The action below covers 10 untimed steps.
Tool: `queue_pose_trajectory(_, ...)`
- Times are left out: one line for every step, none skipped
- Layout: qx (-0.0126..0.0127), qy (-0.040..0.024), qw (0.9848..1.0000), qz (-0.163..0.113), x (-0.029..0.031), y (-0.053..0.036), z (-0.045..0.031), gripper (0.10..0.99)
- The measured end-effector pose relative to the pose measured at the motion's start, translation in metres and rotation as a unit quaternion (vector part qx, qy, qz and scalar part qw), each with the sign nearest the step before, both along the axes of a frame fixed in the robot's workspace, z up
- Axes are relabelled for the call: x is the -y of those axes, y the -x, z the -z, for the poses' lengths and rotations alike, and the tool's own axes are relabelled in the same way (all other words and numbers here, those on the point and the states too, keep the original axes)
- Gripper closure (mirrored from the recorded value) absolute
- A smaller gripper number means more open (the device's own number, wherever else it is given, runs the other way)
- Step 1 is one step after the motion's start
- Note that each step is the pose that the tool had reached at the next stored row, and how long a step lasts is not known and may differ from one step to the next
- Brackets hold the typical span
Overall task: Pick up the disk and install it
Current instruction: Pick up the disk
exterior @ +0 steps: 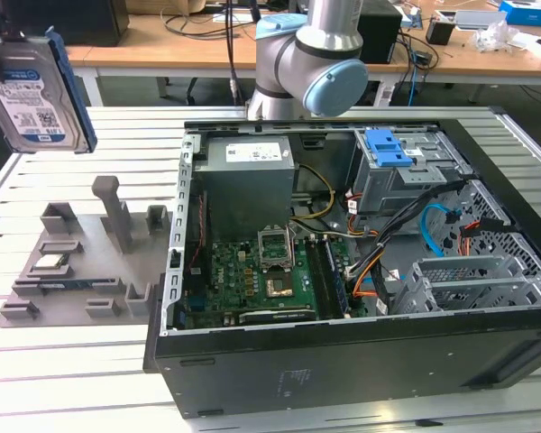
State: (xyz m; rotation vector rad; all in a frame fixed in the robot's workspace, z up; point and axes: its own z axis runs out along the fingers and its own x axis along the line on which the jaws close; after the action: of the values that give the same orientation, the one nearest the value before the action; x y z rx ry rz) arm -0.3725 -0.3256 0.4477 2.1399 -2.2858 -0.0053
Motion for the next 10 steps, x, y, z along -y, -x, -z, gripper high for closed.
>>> queue_pose_trajectory(0.0000,0.0000,1.0000,0.000,-0.0003,0.0000,-0.0048,0.718)
queue_pose_trajectory(0.0000,0.0000,1.0000,0.000,-0.0005,0.0000,-0.0077,0.718)
queue_pose_trajectory(0.0000,0.0000,1.0000,0.000,-0.0007,0.0000,-0.0104,0.718)
queue_pose_trajectory(0.0000,0.0000,1.0000,0.000,-0.0010,0.0000,-0.0134,0.718)
queue_pose_trajectory(0.0000,0.0000,1.0000,0.000,-0.0012,0.0000,-0.0168,0.718)
queue_pose_trajectory(0.0000,0.0000,1.0000,0.000,-0.0015,0.0000,-0.0205,0.718)
queue_pose_trajectory(0.0000,0.0000,1.0000,0.000,-0.0016,0.0000,-0.0233,0.718)
queue_pose_trajectory(0.0000,0.0000,1.0000,0.000,-0.0018,0.0000,-0.0266,0.718)
queue_pose_trajectory(0.0000,0.0000,1.0000,0.000,-0.0020,0.0000,-0.0298,0.718)
queue_pose_trajectory(0.0000,0.0000,1.0000,0.000,-0.0021,0.0000,-0.0338,0.718)
